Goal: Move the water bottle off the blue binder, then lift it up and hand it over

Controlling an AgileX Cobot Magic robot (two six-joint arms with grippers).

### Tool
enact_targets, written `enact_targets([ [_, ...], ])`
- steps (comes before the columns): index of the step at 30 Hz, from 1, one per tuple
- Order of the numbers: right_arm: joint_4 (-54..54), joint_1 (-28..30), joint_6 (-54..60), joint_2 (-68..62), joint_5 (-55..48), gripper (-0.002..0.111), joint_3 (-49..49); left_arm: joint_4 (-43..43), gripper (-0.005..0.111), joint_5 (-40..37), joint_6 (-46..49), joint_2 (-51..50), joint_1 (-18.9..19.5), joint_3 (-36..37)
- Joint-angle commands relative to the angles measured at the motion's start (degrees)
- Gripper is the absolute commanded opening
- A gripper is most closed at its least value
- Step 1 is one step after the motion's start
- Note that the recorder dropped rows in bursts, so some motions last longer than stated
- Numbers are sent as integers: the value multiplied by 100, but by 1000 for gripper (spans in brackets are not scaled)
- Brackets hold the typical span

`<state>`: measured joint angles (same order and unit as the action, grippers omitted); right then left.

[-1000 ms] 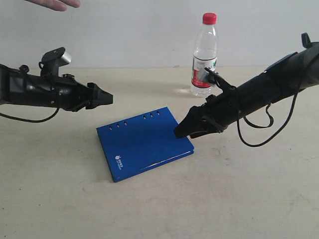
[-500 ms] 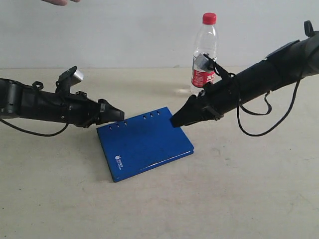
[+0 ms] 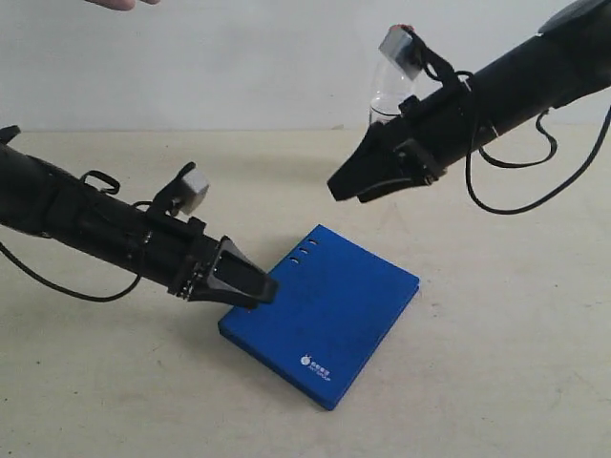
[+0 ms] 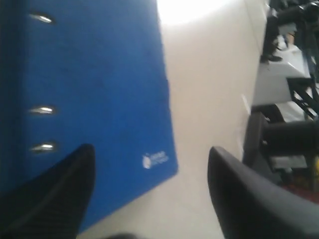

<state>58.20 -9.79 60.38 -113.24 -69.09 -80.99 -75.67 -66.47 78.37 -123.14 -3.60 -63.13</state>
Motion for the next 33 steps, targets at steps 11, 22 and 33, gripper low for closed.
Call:
enact_targets([
  [11,-2830,-999,-1736,58,469,35,1100,-680,32,10,671,-2,-220,367],
  [22,-3843,-1026,-3372,58,2746,0,1487,-2122,31,760,1050,8,-28,367],
  [33,-3917,-1026,-3641,58,3270,0,1630,-1912,5,1155,1118,8,457,367],
])
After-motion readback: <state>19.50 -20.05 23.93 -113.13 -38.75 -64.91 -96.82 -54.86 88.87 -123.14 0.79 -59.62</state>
